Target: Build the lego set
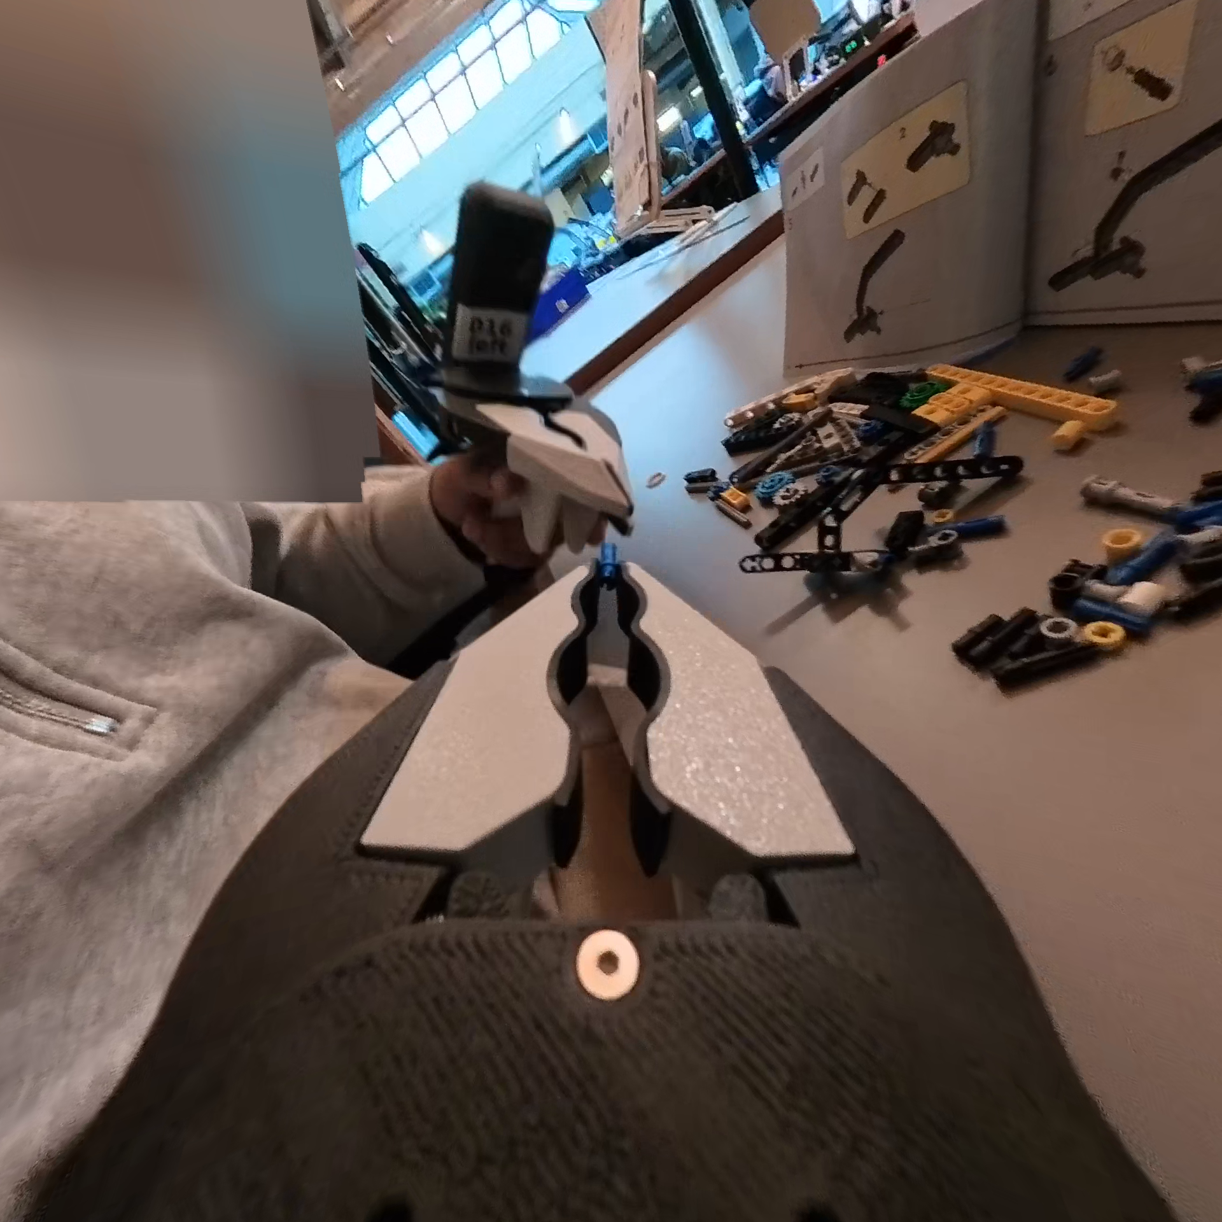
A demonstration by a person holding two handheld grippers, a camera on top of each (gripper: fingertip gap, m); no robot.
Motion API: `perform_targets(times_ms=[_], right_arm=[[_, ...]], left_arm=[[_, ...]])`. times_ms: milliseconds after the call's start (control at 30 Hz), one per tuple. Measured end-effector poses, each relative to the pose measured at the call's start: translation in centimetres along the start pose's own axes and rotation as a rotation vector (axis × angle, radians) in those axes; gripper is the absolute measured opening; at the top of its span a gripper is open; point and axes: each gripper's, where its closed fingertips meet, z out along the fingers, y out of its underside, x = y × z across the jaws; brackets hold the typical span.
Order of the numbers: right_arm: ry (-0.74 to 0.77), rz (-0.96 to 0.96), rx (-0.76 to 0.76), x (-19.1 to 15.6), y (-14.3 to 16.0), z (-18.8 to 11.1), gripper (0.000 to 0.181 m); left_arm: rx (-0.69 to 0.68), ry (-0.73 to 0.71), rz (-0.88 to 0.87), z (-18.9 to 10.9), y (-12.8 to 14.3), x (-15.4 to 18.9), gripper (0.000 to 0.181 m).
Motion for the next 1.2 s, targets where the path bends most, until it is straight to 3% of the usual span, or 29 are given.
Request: perform_targets(times_ms=[67,133,200,467,700,900,1200], right_arm=[[-0.026,0.033,0.014,-0.4,-0.2,0.4,0.003],[0.034,0.027,-0.032,0.7,0.6,0.8,0.003],[0.099,0.0,-0.071,1.8,1.1,0.6,0.003],[0.15,0.005,0.09,3.4,-2.8,-2.9,0.003],[0.156,-0.008,0.162,3.1,-4.2,-4.6,0.003],[0.151,-0.059,0.145,2.0,-4.0,-4.6,0.003],[0.138,-0.074,0.176,0.5,-3.8,-5.9,0.003]], left_arm=[[-0.015,-0.014,0.022,0.4,1.2,0.4,0.0],[-0.05,-0.196,0.094,0.6,2.2,-1.8,0.0],[-0.082,-0.281,0.158,0.4,2.7,-2.6,0.0],[-0.163,-0.181,0.228,1.7,4.1,1.0,0.008],[-0.33,-0.086,0.421,7.0,7.2,4.8,0.024],[-0.525,-0.152,0.517,10.6,9.8,4.5,0.018],[-0.641,-0.233,0.611,12.6,11.9,4.0,0.021]])
